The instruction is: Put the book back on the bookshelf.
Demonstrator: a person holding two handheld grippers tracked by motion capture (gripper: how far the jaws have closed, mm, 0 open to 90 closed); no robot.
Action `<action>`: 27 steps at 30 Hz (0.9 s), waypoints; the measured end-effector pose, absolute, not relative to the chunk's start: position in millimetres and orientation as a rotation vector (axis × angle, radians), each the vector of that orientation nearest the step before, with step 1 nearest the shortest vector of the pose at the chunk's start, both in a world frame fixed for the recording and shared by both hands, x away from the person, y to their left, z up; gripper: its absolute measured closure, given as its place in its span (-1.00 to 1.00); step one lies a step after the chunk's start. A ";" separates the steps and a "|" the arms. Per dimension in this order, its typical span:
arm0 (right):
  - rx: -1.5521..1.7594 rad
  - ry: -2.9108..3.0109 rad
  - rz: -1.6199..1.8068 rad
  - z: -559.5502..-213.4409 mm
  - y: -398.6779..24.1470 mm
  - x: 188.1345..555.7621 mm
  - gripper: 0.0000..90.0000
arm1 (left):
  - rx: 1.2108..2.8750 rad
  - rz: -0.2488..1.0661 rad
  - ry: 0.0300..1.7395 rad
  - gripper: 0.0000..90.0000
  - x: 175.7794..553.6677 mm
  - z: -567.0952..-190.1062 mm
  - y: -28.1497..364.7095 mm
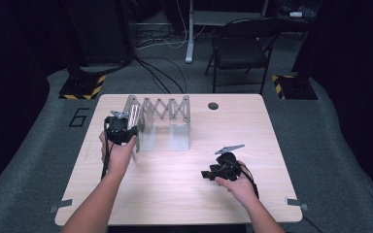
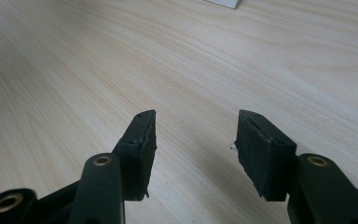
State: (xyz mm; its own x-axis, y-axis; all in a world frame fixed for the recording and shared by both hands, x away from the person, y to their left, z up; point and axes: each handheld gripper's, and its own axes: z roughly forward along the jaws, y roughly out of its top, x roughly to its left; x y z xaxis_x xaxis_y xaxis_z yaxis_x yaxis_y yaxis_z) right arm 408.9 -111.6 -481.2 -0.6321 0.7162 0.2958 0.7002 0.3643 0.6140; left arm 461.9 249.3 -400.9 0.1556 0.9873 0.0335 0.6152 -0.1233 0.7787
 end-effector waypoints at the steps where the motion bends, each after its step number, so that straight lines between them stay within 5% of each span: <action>1: 1.340 2.576 1.144 -481.2 -111.4 408.9 0.06 | 1.814 0.770 1.521 0.38 461.2 -400.0 249.1; 27: 1.359 2.568 1.156 -481.0 -110.8 409.3 0.05 | 1.819 0.719 1.472 0.38 447.9 -382.9 252.4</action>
State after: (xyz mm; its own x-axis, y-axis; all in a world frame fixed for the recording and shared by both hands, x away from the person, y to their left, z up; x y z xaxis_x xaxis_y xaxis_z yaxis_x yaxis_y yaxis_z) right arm 409.3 -110.8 -481.0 -0.6220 0.7194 0.3093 0.7085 0.3487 0.6136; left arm 447.9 252.4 -382.9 0.2078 0.9782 0.0020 0.6026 -0.1296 0.7874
